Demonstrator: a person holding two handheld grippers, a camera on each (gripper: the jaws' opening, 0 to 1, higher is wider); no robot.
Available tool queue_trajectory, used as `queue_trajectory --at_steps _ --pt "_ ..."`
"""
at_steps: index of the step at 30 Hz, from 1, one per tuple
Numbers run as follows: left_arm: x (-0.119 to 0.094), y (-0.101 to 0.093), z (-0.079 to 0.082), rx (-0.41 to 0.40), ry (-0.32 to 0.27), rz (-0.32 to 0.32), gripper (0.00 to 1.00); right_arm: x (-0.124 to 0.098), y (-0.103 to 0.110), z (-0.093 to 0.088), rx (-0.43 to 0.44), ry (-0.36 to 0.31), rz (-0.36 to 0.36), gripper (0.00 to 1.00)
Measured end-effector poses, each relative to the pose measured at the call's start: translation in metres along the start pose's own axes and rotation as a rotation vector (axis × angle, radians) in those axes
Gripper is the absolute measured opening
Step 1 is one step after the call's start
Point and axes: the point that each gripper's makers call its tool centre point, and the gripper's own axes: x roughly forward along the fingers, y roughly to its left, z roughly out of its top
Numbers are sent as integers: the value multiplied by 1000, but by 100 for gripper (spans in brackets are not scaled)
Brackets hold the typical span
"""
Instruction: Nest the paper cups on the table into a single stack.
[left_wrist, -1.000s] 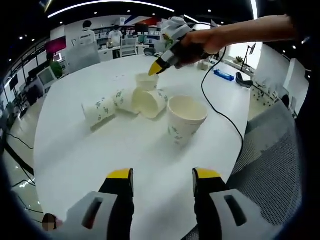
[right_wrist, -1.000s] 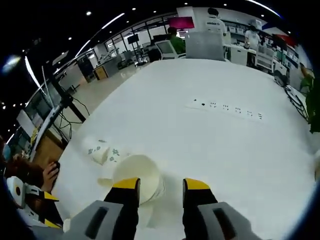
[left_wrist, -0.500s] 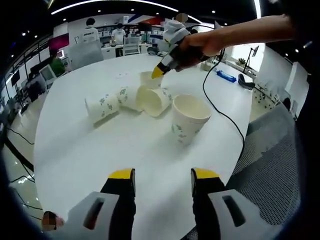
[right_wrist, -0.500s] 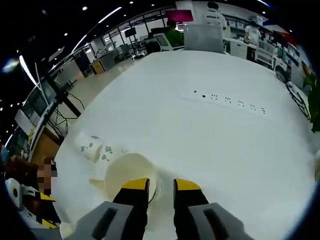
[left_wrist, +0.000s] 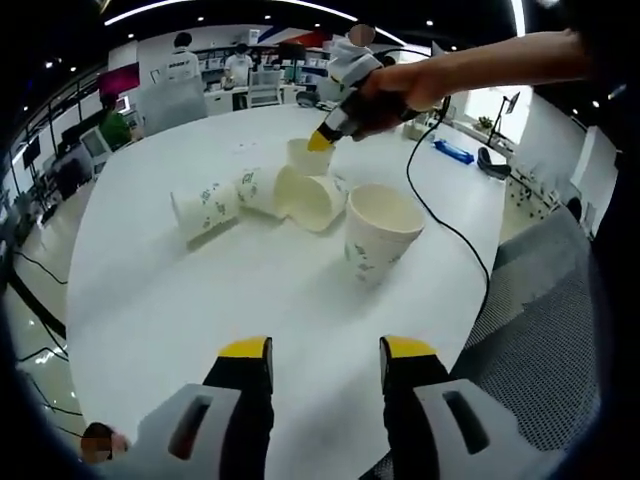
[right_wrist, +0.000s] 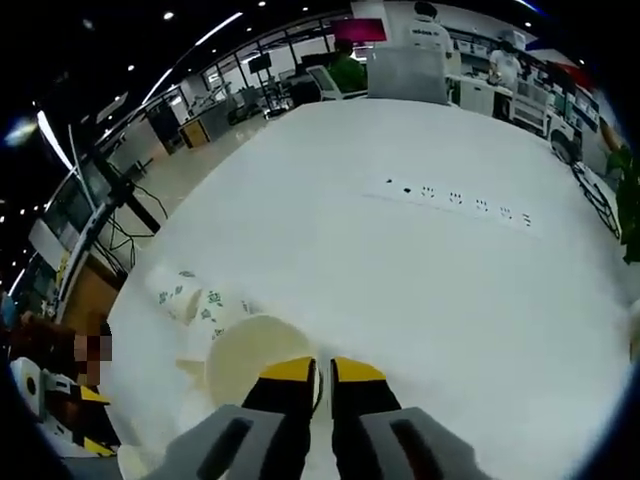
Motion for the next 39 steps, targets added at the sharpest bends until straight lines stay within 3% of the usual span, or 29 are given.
queue_trajectory --at_steps 4,8,10,12,14,20,30,32,39 --pt "0 0 -1 0 5 0 41 6 -7 3 -3 -1 2 0" --pt "1 1 -2 1 4 0 41 -3 -4 2 -2 -9 -3 0" --pt "1 1 -2 4 3 1 41 4 -14 8 -1 -13 -7 0" --pt "1 1 0 4 1 1 41 -9 -6 3 -2 -16 -8 0" --pt "1 1 3 5 -3 2 41 -3 -15 10 -4 -22 -11 0" --pt "3 -2 9 10 -10 -3 41 -10 -21 11 -3 -31 -19 0" --pt "1 0 13 21 -17 -2 41 -20 -20 12 1 -52 -19 0" --pt "0 -1 16 23 -23 0 41 -32 -13 9 -2 -59 -17 0" --pt "5 3 34 38 -52 4 42 -42 -14 16 -22 -78 -15 0"
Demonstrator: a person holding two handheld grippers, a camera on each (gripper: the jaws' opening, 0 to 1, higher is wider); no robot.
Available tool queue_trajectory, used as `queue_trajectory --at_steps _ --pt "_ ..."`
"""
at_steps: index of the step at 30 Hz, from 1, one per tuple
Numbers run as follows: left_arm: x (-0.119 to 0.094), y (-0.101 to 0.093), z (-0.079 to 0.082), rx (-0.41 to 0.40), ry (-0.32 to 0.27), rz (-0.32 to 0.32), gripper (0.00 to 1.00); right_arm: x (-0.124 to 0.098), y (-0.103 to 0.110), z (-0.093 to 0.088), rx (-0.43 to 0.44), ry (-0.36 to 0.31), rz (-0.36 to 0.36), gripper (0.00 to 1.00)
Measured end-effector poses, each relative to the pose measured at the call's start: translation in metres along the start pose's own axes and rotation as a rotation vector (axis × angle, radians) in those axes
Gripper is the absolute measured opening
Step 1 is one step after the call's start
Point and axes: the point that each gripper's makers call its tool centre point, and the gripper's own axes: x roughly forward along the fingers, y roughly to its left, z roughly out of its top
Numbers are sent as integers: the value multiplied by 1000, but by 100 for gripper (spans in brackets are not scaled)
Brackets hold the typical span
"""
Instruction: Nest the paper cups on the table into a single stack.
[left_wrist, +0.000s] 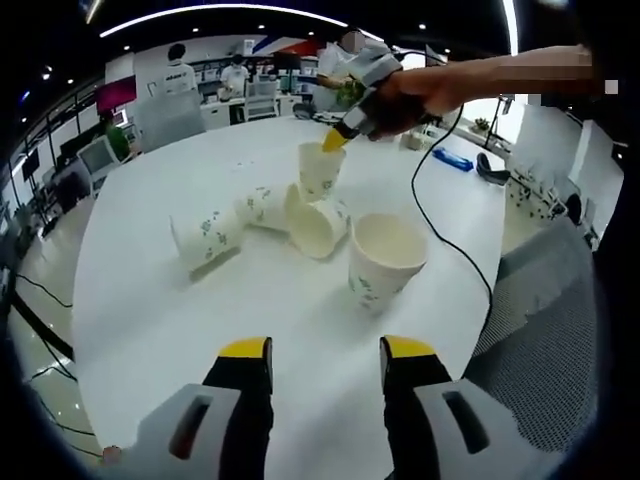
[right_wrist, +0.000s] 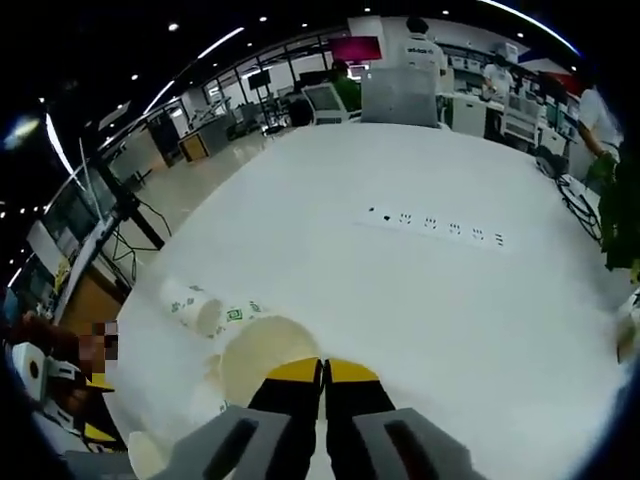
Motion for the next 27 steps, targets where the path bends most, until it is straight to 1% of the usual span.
queue_trajectory --at_steps 1,3,4,5,8,11,12,13,14,15,16,18,20,23,24,25,26,27 --pt "1 1 5 5 -7 0 42 -7 4 -1 -4 -3 0 0" --pt "5 2 13 14 -19 -1 43 -10 3 2 -12 -10 -2 0" --pt "5 2 14 16 -21 -2 43 -11 4 2 -13 -10 -2 0" --pt "6 2 23 22 -31 -3 43 -15 7 2 -23 -11 -1 0" --pt "9 0 39 37 -52 -7 43 -20 9 3 -33 -13 1 0" --pt "18 0 50 51 -73 -12 44 -32 18 2 -38 -16 7 0" --pt "21 0 55 58 -80 -14 44 -30 16 6 -46 -18 9 0" --pt "23 2 56 60 -83 -14 44 -31 17 7 -51 -19 9 0" --pt "27 2 60 69 -92 -16 44 -36 20 7 -59 -22 9 0" --pt "28 0 65 73 -98 -18 44 -38 21 7 -61 -25 9 0" --pt "31 -2 71 82 -109 -22 45 -48 32 2 -66 -28 11 0" --pt "38 -3 82 88 -121 -29 45 -49 31 0 -70 -29 12 0" --pt "42 -10 93 95 -133 -35 46 -52 33 -1 -69 -30 18 0" --pt "52 -13 103 98 -149 -44 47 -63 43 -6 -78 -30 18 0" --pt "56 -15 107 100 -156 -48 47 -59 38 -4 -85 -29 18 0" --pt "61 -16 111 101 -160 -52 47 -60 38 -4 -91 -28 18 0" --pt "63 -17 113 103 -163 -55 48 -64 43 -6 -93 -27 20 0" --pt "65 -23 116 105 -166 -60 48 -68 46 -8 -95 -27 21 0"
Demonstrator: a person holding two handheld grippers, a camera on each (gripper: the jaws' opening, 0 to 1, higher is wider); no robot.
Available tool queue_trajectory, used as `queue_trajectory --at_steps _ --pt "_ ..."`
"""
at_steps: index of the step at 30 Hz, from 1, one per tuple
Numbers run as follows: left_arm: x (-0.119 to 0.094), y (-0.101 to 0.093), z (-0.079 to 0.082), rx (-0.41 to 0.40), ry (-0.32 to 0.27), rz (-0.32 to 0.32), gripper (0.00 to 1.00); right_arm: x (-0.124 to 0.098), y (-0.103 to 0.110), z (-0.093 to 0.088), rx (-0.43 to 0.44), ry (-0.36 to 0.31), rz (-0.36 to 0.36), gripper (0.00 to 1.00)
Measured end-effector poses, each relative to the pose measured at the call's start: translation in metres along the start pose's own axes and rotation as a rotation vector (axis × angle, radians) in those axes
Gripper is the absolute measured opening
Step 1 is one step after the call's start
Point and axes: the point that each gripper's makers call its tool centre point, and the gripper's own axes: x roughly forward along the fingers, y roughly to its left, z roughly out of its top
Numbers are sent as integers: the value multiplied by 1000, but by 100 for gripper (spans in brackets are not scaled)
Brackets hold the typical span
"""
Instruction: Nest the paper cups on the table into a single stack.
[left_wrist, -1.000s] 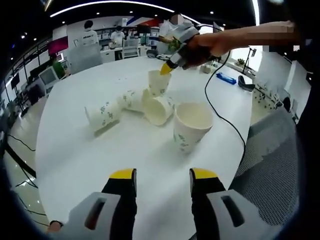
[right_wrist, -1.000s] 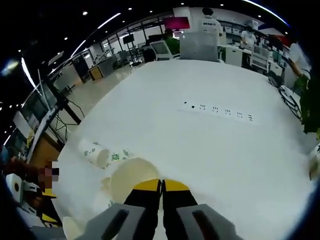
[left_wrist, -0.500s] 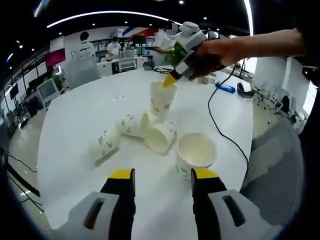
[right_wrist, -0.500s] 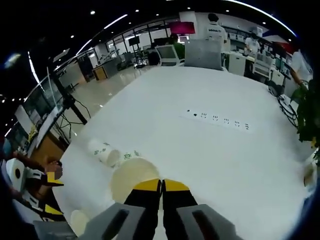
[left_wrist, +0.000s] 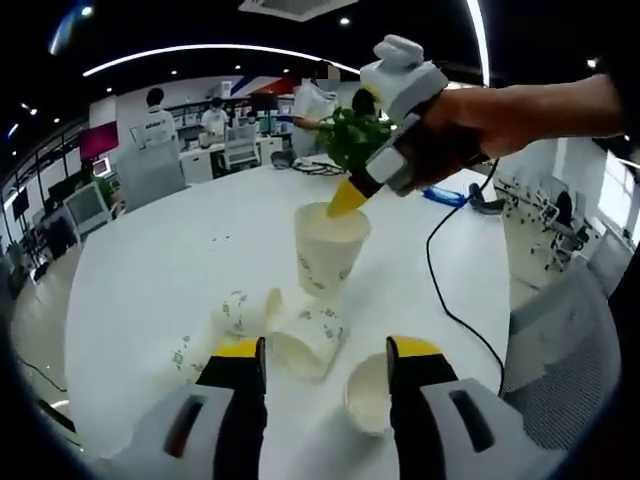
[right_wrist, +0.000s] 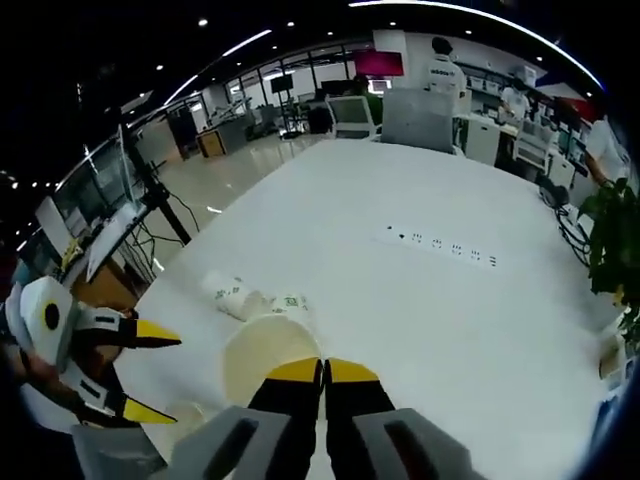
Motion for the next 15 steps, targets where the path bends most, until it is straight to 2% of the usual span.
queue_trajectory --at_steps 6,7,8,9,15 --pt "16 -5 11 -4 -17 -7 50 -5 3 -2 -14 3 4 0" --pt "18 -5 13 -7 -21 -8 50 -16 15 -4 -17 1 6 0" --pt "19 -5 14 -8 -22 -9 50 -19 17 -4 -19 0 6 0" --pt "21 -5 16 -8 -25 -10 50 -13 12 -2 -23 1 10 0" --pt "28 -8 23 5 -32 -19 53 -17 22 -6 -36 10 27 0"
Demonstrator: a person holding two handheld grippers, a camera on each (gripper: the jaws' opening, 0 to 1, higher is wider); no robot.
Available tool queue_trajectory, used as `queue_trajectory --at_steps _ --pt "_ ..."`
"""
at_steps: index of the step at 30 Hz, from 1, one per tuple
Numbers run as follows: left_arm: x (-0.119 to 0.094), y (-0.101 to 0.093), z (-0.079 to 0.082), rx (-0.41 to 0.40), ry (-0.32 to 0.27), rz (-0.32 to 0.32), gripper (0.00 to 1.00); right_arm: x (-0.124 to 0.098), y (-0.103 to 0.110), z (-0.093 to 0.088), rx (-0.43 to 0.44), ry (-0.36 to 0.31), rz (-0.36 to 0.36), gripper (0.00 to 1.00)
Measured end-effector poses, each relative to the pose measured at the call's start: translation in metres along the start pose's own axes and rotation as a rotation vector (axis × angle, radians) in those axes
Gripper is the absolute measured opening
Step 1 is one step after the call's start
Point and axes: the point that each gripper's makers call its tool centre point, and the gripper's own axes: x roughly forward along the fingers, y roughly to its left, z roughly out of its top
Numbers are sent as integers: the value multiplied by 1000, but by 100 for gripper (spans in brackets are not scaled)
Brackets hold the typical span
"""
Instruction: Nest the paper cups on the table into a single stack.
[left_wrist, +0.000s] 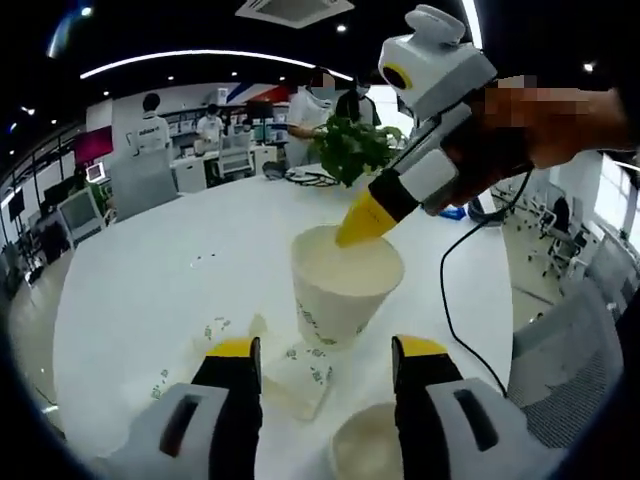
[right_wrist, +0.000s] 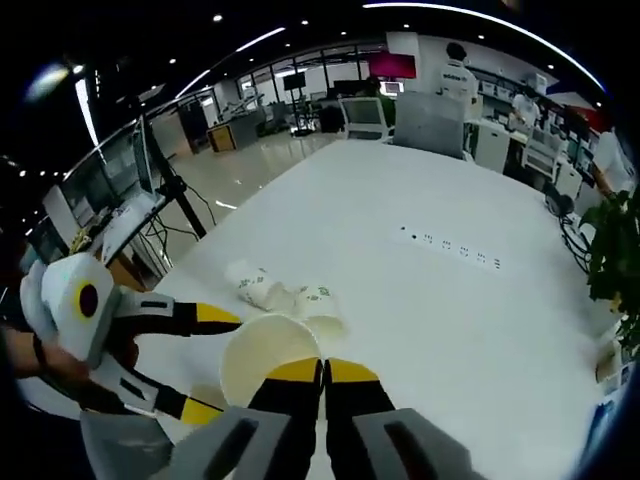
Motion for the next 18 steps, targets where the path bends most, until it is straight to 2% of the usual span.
queue_trajectory --at_steps 5,6,10,13,18 --pt "3 -5 6 -3 -23 -21 58 -8 11 -2 -7 -1 11 0" --pt "3 -6 7 -4 -26 -25 58 -15 19 -3 -9 -1 12 0" --pt "2 -10 11 5 -39 -26 56 -14 20 0 -12 -4 21 0" --pt "2 -11 15 8 -54 -21 51 -19 27 0 -15 -7 28 0" --pt "-2 -11 18 9 -77 -19 47 -14 22 3 -18 -6 35 0"
